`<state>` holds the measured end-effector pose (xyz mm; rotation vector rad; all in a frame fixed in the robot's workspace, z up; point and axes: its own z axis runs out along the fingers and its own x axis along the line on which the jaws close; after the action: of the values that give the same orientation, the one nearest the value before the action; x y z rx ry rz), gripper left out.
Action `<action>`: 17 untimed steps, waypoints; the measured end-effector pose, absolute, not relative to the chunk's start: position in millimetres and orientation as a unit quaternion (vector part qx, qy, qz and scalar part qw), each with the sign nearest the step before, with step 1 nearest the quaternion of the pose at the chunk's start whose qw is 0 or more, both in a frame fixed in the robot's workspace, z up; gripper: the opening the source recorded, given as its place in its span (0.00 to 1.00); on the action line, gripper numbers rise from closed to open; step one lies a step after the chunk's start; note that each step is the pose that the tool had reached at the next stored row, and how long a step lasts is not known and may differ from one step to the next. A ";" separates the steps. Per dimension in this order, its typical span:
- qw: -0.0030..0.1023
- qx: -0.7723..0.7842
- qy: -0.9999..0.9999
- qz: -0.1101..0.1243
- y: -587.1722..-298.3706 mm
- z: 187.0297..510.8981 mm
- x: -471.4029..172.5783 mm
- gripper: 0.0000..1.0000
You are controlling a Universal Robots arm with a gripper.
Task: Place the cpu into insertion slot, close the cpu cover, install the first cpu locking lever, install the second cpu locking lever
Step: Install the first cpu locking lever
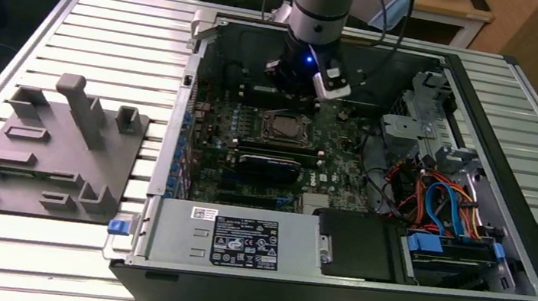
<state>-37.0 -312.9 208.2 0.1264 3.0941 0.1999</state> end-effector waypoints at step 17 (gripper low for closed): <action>0.020 0.042 0.998 0.053 -312.8 205.2 -31.2 0.11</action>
<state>-31.2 -312.8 205.2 0.1303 3.0951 0.1637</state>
